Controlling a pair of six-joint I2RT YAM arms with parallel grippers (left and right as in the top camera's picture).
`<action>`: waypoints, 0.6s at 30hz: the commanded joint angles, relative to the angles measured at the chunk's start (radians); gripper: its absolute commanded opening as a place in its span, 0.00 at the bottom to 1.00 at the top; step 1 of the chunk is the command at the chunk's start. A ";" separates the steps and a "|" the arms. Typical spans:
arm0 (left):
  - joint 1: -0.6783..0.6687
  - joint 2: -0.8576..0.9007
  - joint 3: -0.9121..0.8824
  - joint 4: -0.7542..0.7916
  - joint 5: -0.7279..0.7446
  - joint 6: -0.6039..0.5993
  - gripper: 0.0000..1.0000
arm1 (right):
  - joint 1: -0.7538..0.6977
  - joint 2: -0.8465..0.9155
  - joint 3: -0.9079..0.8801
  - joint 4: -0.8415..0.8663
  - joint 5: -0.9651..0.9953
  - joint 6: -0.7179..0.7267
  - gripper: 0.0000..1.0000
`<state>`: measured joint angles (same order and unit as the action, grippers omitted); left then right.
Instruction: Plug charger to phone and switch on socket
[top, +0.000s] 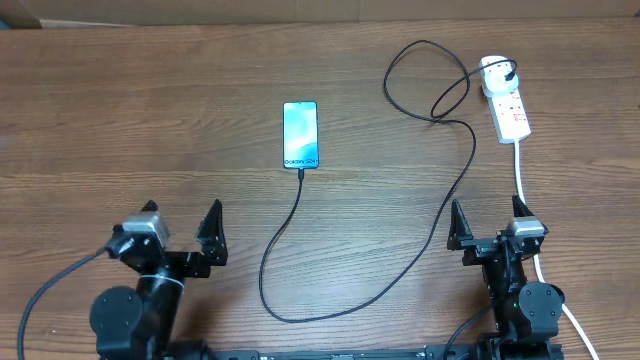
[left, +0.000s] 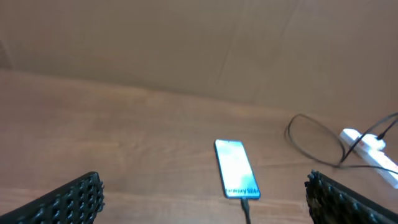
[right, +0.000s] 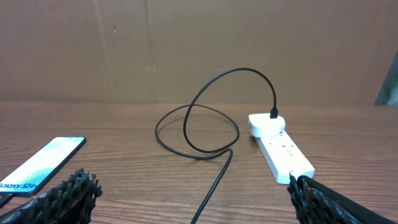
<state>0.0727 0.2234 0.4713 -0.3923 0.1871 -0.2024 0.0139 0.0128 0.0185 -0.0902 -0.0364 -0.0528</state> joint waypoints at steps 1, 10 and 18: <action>0.004 -0.070 -0.091 0.082 0.024 0.014 1.00 | 0.002 -0.010 -0.010 0.006 0.006 -0.001 1.00; 0.004 -0.145 -0.217 0.239 0.012 0.025 1.00 | 0.002 -0.010 -0.010 0.006 0.006 -0.001 1.00; 0.004 -0.218 -0.355 0.441 -0.008 0.027 1.00 | 0.002 -0.010 -0.010 0.006 0.006 -0.001 1.00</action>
<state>0.0727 0.0509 0.1711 -0.0010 0.1932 -0.1986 0.0139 0.0128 0.0185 -0.0898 -0.0368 -0.0521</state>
